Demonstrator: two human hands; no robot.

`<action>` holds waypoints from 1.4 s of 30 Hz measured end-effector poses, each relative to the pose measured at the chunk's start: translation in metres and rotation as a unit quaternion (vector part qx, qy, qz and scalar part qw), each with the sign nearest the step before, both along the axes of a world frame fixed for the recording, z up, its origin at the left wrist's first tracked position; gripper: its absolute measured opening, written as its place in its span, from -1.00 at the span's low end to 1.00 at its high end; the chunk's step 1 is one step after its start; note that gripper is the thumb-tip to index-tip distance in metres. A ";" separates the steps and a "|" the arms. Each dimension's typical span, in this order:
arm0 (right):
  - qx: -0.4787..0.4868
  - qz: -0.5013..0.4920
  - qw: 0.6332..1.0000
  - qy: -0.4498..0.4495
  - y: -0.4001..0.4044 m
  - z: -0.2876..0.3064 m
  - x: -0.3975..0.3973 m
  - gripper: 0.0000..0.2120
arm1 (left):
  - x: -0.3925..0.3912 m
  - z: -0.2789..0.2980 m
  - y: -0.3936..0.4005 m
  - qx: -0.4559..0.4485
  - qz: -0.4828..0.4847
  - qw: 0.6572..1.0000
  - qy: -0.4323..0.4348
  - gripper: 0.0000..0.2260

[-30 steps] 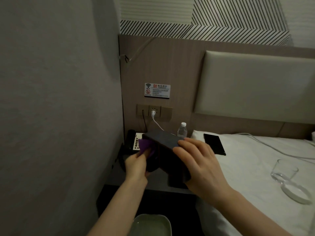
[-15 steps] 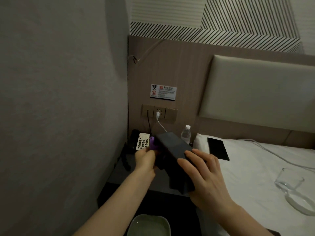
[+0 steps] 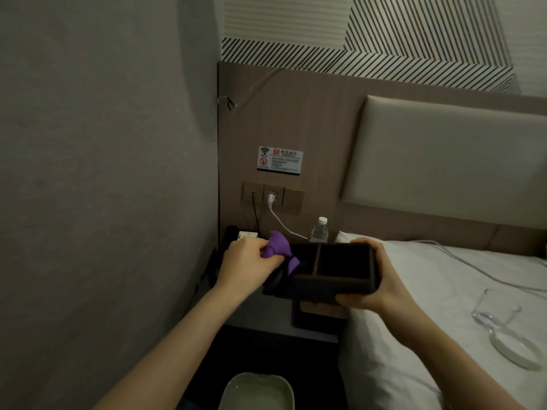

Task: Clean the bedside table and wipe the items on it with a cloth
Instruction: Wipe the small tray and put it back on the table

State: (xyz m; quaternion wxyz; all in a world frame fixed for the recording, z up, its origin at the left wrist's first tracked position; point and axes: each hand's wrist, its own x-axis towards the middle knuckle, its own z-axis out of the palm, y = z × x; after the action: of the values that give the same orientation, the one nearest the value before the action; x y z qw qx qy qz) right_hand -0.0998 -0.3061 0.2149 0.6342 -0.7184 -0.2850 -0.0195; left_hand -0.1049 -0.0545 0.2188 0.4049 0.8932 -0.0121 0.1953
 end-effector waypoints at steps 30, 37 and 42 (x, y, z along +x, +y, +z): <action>0.084 0.170 0.957 0.218 0.007 -0.016 0.019 -0.07 | -0.044 0.036 -0.016 0.148 -0.098 0.984 0.029 -0.67; 0.318 0.056 0.875 0.361 0.059 -0.013 -0.007 -0.11 | -0.045 0.041 -0.029 0.056 -0.020 0.996 -0.068 -0.63; 0.401 0.018 0.829 0.390 0.077 -0.007 -0.012 -0.16 | -0.046 0.027 -0.031 0.205 0.028 0.970 -0.129 -0.64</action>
State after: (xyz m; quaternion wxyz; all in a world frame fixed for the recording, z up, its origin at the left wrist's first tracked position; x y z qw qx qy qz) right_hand -0.1116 -0.2293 0.2075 0.9254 -0.3431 0.0060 0.1609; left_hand -0.1506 -0.0851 0.2462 0.2022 0.9244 -0.0791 0.3135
